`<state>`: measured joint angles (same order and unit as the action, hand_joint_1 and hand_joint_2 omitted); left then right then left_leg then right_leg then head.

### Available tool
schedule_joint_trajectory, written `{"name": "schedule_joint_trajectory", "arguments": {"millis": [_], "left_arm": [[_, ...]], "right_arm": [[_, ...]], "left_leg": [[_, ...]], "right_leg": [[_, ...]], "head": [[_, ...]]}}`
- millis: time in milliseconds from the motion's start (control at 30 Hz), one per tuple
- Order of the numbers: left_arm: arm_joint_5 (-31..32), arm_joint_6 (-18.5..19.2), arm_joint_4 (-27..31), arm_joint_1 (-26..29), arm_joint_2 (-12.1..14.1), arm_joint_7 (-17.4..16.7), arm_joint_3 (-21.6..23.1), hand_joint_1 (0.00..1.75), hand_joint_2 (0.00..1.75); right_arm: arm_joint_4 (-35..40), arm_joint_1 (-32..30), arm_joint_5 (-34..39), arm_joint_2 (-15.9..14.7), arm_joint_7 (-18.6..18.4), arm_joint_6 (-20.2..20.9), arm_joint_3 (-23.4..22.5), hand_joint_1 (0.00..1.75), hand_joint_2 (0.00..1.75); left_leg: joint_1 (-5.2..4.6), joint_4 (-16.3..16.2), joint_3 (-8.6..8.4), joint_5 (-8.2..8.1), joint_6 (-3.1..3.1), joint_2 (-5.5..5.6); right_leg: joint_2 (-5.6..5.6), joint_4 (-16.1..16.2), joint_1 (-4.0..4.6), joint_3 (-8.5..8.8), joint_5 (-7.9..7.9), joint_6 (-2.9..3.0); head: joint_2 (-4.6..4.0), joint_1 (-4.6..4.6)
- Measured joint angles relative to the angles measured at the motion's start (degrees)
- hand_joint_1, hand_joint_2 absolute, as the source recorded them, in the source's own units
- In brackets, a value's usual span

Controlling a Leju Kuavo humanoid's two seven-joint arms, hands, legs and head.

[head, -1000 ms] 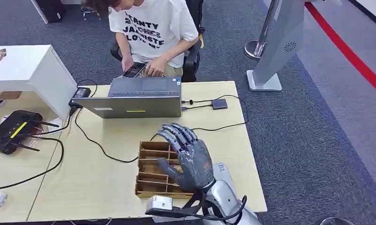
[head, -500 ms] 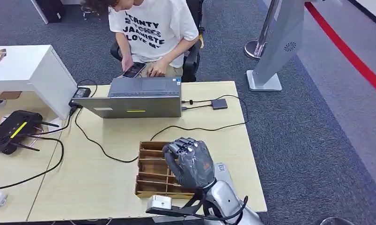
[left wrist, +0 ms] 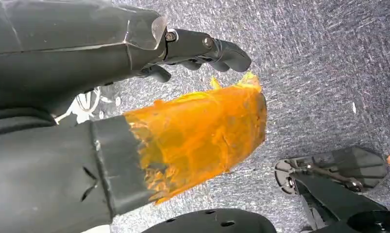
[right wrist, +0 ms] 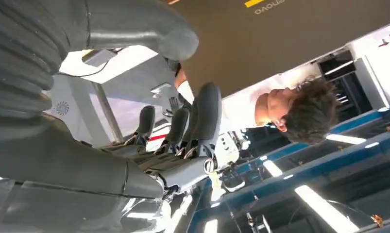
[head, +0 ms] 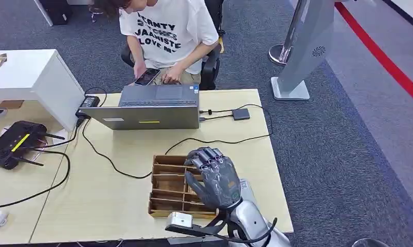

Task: Pass the card to the sensor for recognition and then transmit it.

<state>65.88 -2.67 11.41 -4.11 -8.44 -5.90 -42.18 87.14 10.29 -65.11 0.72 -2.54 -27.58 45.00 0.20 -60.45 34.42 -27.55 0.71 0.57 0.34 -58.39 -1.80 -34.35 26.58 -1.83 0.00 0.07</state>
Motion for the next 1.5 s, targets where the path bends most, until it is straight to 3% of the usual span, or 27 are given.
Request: {"name": "schedule_joint_trajectory", "arguments": {"millis": [367,600,633,1500], "left_arm": [[0.0,-0.1,0.0,0.1,0.0,0.0,-0.8,0.0,0.0],[0.6,-0.2,0.0,0.0,0.0,0.0,-0.8,0.0,0.0],[0.6,-0.2,0.0,0.0,0.0,0.0,-0.8,0.0,0.0],[2.3,0.2,0.0,-0.1,0.0,-0.3,-0.8,0.0,0.0]], "right_arm": [[0.0,-2.5,-1.6,-1.2,-1.1,0.9,-2.0,0.77,1.75],[-0.9,-2.8,-2.1,-1.4,-1.7,1.6,-2.7,0.8,1.75],[-1.1,-2.8,-2.2,-1.4,-1.9,1.7,-2.8,0.87,1.75],[-6.8,0.0,-2.0,-0.8,-3.1,4.3,-4.2,0.87,1.75]], "left_leg": [[0.0,0.0,0.0,0.0,0.0,0.0],[0.0,0.0,0.0,0.0,0.0,0.0],[0.0,0.0,0.0,0.0,0.0,0.0],[0.0,0.0,0.01,0.0,0.0,0.0]], "right_leg": [[0.0,0.0,0.0,0.0,0.0,0.0],[0.0,0.0,0.0,0.0,0.0,0.0],[0.0,0.0,0.0,0.0,0.0,0.0],[0.0,0.0,0.0,0.01,0.0,0.0]], "head": [[0.0,0.0],[0.0,0.0],[0.0,0.0],[0.0,0.0]]}}
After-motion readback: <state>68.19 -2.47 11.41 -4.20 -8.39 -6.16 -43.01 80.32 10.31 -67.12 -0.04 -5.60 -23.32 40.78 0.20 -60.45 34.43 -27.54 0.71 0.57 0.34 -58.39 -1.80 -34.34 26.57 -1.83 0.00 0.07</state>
